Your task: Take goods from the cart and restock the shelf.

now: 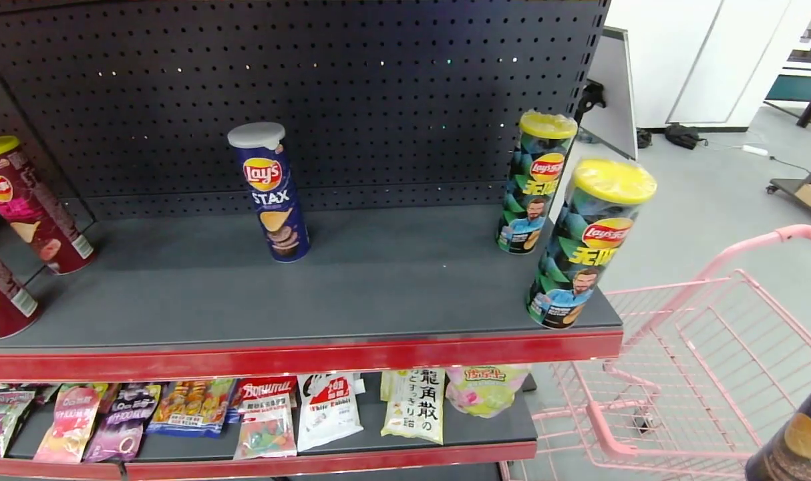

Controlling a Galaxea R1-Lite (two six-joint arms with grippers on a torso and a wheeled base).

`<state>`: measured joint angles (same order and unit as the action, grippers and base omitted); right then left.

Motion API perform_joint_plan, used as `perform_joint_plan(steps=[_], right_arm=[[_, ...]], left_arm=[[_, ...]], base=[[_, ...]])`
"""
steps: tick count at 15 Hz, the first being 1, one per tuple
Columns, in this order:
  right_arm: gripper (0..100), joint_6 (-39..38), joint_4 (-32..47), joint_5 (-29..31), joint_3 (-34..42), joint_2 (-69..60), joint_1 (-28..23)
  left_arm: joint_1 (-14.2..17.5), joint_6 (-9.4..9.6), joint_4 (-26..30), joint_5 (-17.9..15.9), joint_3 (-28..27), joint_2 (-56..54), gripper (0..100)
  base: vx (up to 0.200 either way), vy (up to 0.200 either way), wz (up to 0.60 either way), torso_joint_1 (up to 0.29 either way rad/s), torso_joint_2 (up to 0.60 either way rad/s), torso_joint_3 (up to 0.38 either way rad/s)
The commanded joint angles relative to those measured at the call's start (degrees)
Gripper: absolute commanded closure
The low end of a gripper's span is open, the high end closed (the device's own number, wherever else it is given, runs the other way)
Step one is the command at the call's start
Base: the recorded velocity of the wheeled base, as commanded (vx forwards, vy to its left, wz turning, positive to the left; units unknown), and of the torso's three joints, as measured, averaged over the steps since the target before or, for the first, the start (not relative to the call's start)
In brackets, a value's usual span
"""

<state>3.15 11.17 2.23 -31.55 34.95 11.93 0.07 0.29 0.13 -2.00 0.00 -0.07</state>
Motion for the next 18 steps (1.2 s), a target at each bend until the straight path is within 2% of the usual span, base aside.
perform_joint_plan(steps=[1, 3, 15, 18], right_arm=[[100, 0.2, -0.6, 0.1, 1.8, -2.6, 0.2], [100, 0.7, -3.3, 0.1, 4.7, -6.0, 0.1], [100, 0.5, -3.3, -5.2, 6.8, -10.1, 0.3], [100, 1.7, -3.4, -8.1, 5.8, -8.9, 0.3]], left_arm=[[0.0, 0.06, 0.0, 0.0, 0.0, 0.1, 0], [0.0, 0.06, 0.0, 0.0, 0.0, 0.1, 0], [0.0, 0.15, 0.0, -0.1, 0.0, 0.1, 0], [0.0, 0.15, 0.0, -0.1, 0.0, 0.1, 0]], base=[[0.0, 0.0, 0.0, 0.0, 0.0, 0.0], [0.0, 0.0, 0.0, 0.0, 0.0, 0.0], [0.0, 0.2, 0.0, 0.002, 0.0, 0.001], [0.0, 0.0, 0.0, 0.0, 0.0, 0.0]])
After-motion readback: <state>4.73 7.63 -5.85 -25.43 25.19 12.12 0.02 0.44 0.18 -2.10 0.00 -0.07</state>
